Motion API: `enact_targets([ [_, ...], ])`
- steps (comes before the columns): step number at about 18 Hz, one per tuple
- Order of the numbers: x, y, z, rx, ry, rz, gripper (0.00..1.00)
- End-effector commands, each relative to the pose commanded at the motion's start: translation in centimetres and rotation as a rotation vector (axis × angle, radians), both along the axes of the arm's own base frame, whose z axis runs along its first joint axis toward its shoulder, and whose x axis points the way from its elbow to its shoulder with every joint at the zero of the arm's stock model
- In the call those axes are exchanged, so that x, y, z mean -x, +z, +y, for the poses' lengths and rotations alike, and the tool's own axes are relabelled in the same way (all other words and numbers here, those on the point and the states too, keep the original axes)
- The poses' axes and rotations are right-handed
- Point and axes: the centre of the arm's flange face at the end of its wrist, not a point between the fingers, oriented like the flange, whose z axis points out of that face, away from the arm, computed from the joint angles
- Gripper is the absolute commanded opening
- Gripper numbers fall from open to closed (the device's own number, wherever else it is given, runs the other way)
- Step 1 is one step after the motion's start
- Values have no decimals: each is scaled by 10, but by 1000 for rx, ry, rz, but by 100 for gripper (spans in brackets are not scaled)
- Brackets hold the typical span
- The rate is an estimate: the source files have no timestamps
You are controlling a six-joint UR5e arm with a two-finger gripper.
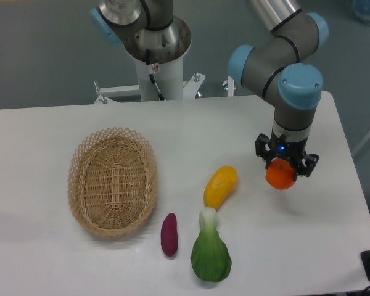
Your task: Place the orange on the table
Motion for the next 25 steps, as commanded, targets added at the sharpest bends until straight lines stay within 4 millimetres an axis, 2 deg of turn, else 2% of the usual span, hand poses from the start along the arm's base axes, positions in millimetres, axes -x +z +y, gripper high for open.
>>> enact_targets([
  [9, 3, 3, 1, 0, 2, 3, 74],
  [15, -3, -7, -1, 6, 0, -12, 74],
  [19, -16, -23, -11, 23, -3, -45, 73],
  [22, -30, -28, -16, 32, -13, -58, 73],
  [25, -42, -42, -30, 76, -96, -47, 73],
])
